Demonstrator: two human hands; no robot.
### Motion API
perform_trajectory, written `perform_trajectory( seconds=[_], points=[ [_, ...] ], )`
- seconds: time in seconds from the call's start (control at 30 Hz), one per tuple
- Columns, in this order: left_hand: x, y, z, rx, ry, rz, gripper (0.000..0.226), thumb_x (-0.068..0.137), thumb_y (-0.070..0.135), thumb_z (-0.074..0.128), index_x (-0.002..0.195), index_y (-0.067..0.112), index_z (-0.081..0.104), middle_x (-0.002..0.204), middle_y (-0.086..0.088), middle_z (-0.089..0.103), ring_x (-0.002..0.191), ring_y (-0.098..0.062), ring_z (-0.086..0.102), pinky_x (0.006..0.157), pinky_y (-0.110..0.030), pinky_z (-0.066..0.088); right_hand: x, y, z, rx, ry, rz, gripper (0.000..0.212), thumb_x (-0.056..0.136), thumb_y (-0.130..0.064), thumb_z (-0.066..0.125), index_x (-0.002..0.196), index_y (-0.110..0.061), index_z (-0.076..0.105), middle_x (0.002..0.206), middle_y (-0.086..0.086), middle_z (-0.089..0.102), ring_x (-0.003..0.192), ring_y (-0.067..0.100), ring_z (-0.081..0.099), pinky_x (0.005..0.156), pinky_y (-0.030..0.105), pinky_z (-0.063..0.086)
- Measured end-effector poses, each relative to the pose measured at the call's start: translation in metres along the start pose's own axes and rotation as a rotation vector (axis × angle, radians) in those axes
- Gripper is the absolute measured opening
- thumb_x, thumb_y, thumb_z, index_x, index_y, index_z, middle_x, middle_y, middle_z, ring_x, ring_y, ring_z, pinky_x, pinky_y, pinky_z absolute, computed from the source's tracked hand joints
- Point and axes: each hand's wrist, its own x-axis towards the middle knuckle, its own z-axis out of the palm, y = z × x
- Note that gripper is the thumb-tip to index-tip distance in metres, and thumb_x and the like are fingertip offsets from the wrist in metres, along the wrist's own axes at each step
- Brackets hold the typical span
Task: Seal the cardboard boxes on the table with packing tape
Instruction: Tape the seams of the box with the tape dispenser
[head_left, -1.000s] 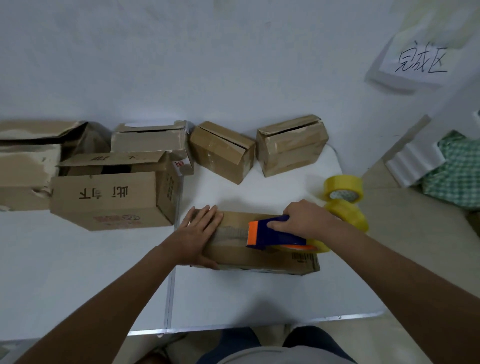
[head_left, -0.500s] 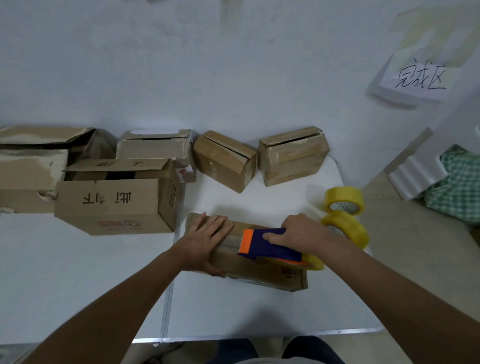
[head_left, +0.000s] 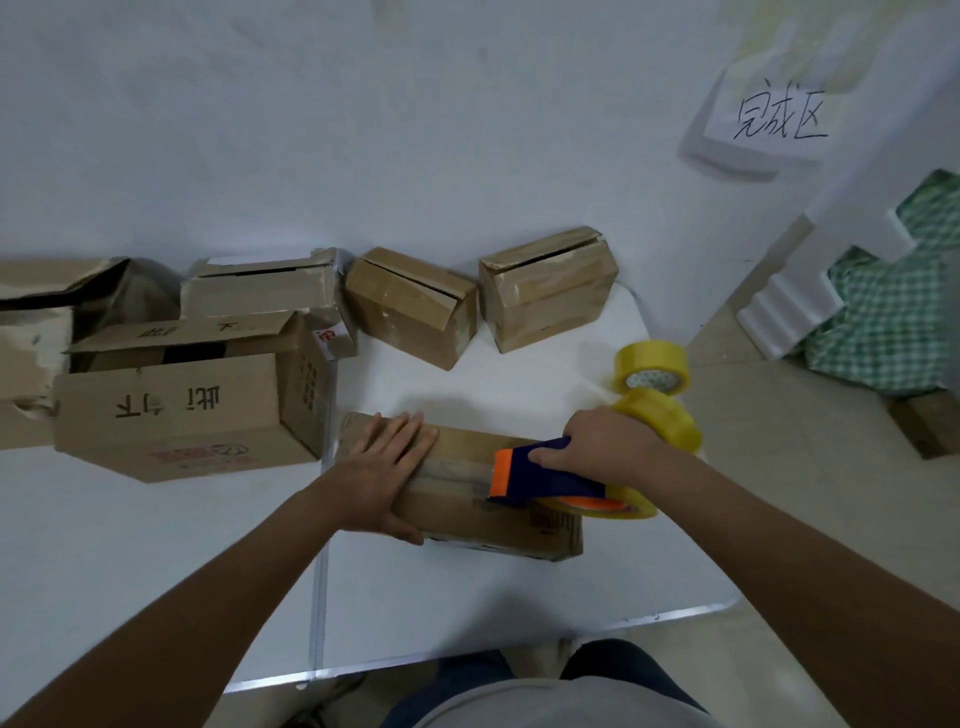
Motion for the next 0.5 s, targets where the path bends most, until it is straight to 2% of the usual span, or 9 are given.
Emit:
perform_trajectory(
  seconds=[0.07,0.13,0.23,0.33,0.5],
  points=[
    [0.012,0.018,-0.005,-0.017,-0.029,0.012,0.135,0.064,0.094,0.046,0.155,0.02,-0.022,0.162,-0.01,-0.026,0.148,-0.029,-0.026,0.119,-0.048,-0.016,0.0,-0.003,-0.001,-0.033,-0.015,-0.006,0.056,0.089,-0.064,0.051,0.065,-0.014,0.045,0.064,0.0,0.049,0.056,0.012,0.045,0.049,0.025,0.032],
    [0.025,0.04,-0.008,-0.067,-0.047,0.033,0.133,0.066,0.092,0.049,0.155,0.021,-0.022,0.16,-0.007,-0.031,0.146,-0.027,-0.031,0.117,-0.046,-0.02,-0.001,-0.007,-0.003,-0.05,-0.027,-0.009,0.054,0.09,-0.063,0.05,0.067,-0.014,0.046,0.066,0.0,0.049,0.058,0.011,0.045,0.049,0.025,0.032],
    [0.032,0.051,-0.003,-0.104,-0.019,0.03,0.13,0.069,0.09,0.051,0.156,0.02,-0.017,0.164,-0.006,-0.022,0.148,-0.025,-0.027,0.117,-0.045,-0.02,0.001,-0.01,-0.003,-0.045,-0.028,-0.012,0.054,0.091,-0.062,0.05,0.066,-0.014,0.044,0.065,0.0,0.047,0.056,0.011,0.043,0.049,0.024,0.03],
    [0.028,0.044,0.003,-0.115,0.002,0.023,0.127,0.069,0.092,0.046,0.157,0.023,-0.015,0.166,-0.003,-0.015,0.15,-0.021,-0.021,0.122,-0.051,-0.01,0.002,-0.007,-0.004,-0.02,-0.035,-0.015,0.054,0.091,-0.062,0.051,0.065,-0.015,0.042,0.064,0.0,0.045,0.055,0.011,0.041,0.048,0.024,0.028],
    [0.03,0.043,0.005,-0.113,0.012,0.034,0.126,0.067,0.094,0.042,0.157,0.025,-0.012,0.166,-0.001,-0.008,0.152,-0.02,-0.015,0.122,-0.054,-0.005,0.002,0.009,-0.001,0.051,-0.04,-0.015,0.055,0.088,-0.065,0.053,0.069,-0.013,0.051,0.066,0.001,0.051,0.055,0.012,0.046,0.049,0.024,0.032]
  ],
)
